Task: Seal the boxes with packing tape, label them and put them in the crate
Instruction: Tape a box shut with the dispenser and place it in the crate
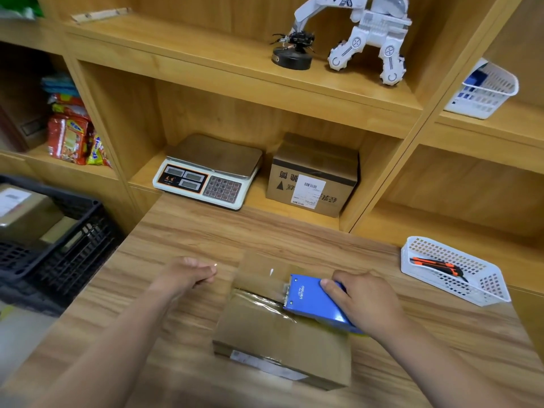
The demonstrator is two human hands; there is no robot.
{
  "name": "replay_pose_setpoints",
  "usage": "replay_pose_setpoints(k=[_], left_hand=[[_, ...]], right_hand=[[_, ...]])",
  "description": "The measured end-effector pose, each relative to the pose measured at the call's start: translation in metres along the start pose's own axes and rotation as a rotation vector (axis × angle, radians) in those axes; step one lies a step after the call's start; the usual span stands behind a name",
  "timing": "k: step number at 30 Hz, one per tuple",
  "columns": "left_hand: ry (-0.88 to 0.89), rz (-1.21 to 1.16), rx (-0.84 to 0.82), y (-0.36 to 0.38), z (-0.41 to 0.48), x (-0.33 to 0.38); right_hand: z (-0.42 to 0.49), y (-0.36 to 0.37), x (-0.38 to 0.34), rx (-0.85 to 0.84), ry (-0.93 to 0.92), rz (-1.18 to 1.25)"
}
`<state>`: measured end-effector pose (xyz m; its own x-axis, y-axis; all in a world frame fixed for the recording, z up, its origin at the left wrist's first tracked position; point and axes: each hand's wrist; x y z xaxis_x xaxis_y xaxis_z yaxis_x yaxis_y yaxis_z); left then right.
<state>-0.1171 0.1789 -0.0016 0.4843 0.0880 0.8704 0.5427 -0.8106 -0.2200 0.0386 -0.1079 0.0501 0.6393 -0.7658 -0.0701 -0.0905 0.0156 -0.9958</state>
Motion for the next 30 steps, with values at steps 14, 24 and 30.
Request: replay_pose_setpoints(k=[14,24,30], left_hand=[[-0.027,-0.090,0.049,0.003,0.015,-0.018],[-0.078,-0.060,0.092,0.009,0.023,-0.037],[-0.101,0.010,0.072,0.039,0.031,-0.060]], right_hand=[[0.009,-0.009,-0.041,-0.040,0.018,-0.250],[0.013,-0.010,-0.051,-0.074,0.042,-0.280],[0.012,-0.012,-0.053,-0.080,0.053,-0.278]])
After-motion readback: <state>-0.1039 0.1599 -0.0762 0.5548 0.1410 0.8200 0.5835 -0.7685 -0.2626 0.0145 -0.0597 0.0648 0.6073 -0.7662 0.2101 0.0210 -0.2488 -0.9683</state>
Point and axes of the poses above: each hand's wrist, its own z-axis towards the middle knuckle, its own y-axis out of the palm, x = y × z, and after that the axes turned 4 degrees about y, right-handed
